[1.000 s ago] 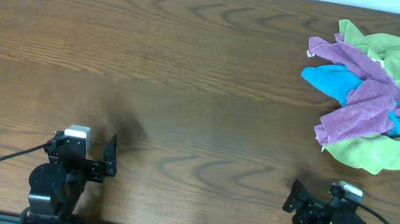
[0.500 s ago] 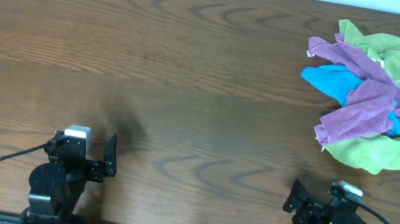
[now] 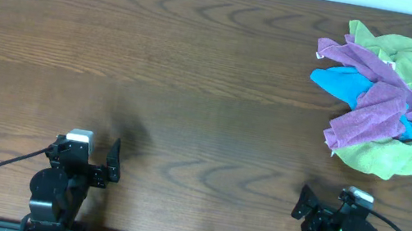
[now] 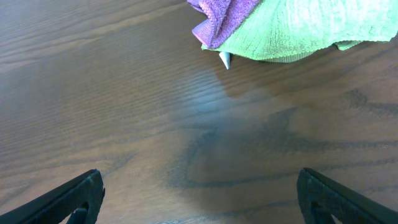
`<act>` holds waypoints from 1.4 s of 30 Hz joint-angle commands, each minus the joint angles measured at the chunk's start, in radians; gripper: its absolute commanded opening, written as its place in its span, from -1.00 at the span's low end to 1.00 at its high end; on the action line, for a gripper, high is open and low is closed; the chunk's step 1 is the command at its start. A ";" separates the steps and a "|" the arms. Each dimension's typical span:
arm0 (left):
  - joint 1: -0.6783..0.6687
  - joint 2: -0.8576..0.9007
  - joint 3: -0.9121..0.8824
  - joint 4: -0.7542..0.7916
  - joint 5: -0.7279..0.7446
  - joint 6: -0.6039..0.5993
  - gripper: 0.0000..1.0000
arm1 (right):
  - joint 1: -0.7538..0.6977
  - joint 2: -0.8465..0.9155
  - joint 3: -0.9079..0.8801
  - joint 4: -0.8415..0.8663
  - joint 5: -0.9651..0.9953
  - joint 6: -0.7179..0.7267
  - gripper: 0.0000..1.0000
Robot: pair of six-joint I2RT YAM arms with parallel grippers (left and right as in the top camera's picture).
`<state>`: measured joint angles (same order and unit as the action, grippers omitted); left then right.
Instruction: Fold the cloth
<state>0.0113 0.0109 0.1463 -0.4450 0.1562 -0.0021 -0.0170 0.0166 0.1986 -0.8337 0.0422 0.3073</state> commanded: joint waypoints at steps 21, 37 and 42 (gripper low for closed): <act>0.004 -0.006 -0.017 -0.007 -0.010 0.010 0.90 | -0.008 -0.011 -0.014 0.001 0.092 -0.024 0.99; 0.004 -0.006 -0.017 -0.007 -0.010 0.010 0.91 | -0.008 -0.007 -0.014 0.598 -0.192 0.284 0.98; 0.004 -0.006 -0.017 -0.007 -0.010 0.010 0.91 | -0.009 0.127 -0.013 0.748 -0.099 0.298 0.98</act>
<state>0.0113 0.0101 0.1463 -0.4450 0.1562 -0.0021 -0.0185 0.0643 0.1844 -0.1024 -0.0971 0.5663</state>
